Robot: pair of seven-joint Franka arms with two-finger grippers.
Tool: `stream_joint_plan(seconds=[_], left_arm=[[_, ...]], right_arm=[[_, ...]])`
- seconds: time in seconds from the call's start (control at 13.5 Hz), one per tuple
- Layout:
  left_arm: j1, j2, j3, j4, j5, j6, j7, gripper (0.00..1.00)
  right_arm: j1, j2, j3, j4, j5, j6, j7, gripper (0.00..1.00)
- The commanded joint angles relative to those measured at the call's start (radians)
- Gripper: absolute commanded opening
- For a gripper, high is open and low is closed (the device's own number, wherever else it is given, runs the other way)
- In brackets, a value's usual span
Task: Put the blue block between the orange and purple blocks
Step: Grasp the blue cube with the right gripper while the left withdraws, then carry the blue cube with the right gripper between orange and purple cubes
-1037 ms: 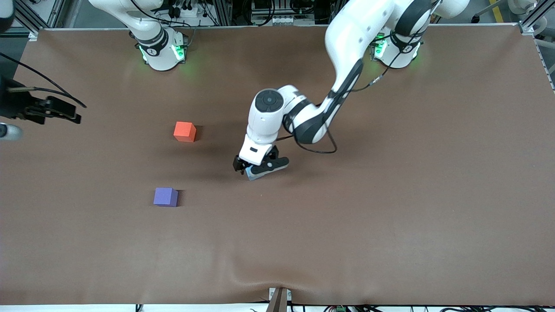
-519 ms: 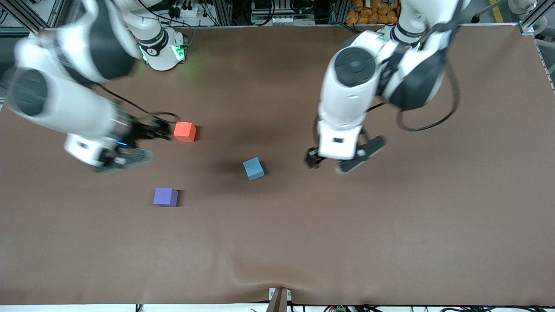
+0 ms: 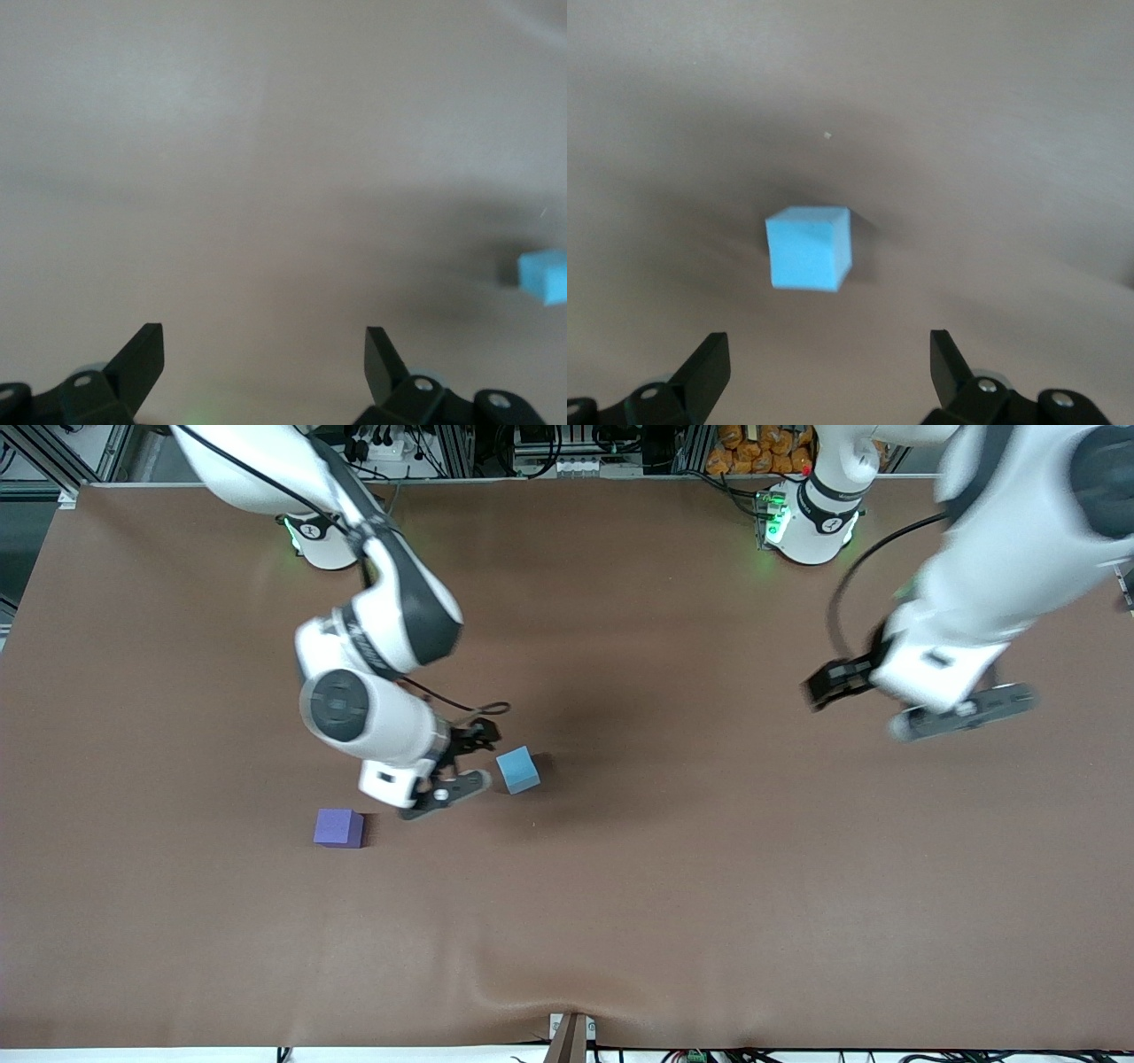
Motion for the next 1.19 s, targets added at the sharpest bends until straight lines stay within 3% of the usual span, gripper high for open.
stream_joint_plan(seconds=[0.0,0.15,0.37,0.67,1.11], left_arm=[[0.106,-0.171,-0.019,-0.271,-0.028,0.085,0.196,1.0],[0.115,-0.263,-0.017,-0.383,-0.021,0.131,0.218,1.0],[0.153,-0.346,-0.017,-0.443,-0.015,0.148,0.218,1.0],[0.213,-0.383,-0.012,-0.407,0.004,0.096,0.219,1.0],[0.216,-0.354,-0.016,-0.329,0.005,0.013,0.265,1.0]], right_arm=[[0.09,0.085,-0.015,0.031,-0.012,0.094,-0.012,1.0],[0.13,0.12,-0.018,0.03,-0.053,0.122,-0.007,1.0],[0.156,0.13,-0.018,0.012,-0.102,0.125,0.046,1.0],[0.162,0.142,-0.018,-0.022,-0.139,0.142,0.057,1.0],[0.171,0.157,-0.018,-0.044,-0.142,0.183,0.088,1.0]])
